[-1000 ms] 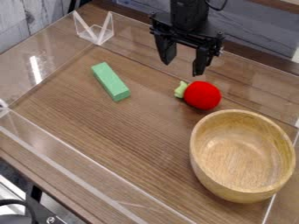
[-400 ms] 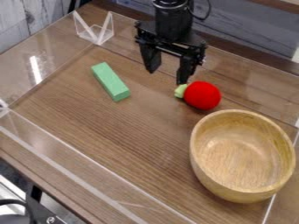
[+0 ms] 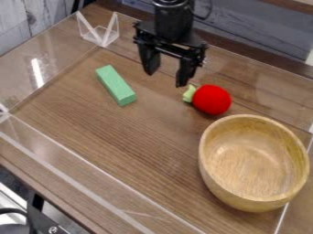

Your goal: Move the red object to the right side of the table

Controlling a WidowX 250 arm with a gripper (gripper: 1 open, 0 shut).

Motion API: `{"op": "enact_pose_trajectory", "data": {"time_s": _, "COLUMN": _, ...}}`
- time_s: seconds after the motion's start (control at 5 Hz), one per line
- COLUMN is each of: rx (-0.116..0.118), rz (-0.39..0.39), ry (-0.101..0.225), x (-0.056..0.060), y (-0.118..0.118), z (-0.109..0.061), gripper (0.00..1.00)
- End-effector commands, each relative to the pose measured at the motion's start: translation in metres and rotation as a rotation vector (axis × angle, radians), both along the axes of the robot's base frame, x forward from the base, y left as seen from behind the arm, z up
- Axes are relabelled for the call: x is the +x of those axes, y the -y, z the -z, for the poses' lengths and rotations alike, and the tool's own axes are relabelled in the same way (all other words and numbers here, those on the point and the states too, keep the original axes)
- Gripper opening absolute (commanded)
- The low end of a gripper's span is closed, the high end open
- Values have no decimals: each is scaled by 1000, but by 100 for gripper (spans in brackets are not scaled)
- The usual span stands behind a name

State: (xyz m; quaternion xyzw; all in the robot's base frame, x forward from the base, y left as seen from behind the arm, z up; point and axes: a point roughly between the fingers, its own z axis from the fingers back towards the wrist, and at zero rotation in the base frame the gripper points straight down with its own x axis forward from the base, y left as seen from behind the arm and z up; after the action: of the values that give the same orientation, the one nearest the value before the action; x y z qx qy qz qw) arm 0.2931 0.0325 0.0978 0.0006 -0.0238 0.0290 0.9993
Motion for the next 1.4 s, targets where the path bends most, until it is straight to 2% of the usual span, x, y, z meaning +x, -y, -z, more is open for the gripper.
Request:
{"op": "enact_pose_trajectory", "data": {"time_s": 0.0, "rx": 21, "rz": -16, "ry": 23, "x": -1, "y": -20, "z": -7, "gripper": 100}}
{"op": "enact_pose_trajectory", "data": {"time_s": 0.4, "rx": 54, "rz": -74, "ry": 52, "x": -2, "y": -52, "z": -29, "gripper": 100}}
{"op": "enact_pose_trajectory", "data": {"time_s": 0.8, "rx": 81, "rz": -112, "ry": 101, "x": 15, "y": -71, "z": -44, "gripper": 100}}
{"op": "enact_pose_trajectory", "data": {"time_s": 1.2, "rx": 115, "rz": -81, "ry": 132, "x": 25, "y": -123, "z": -34, "gripper": 100}}
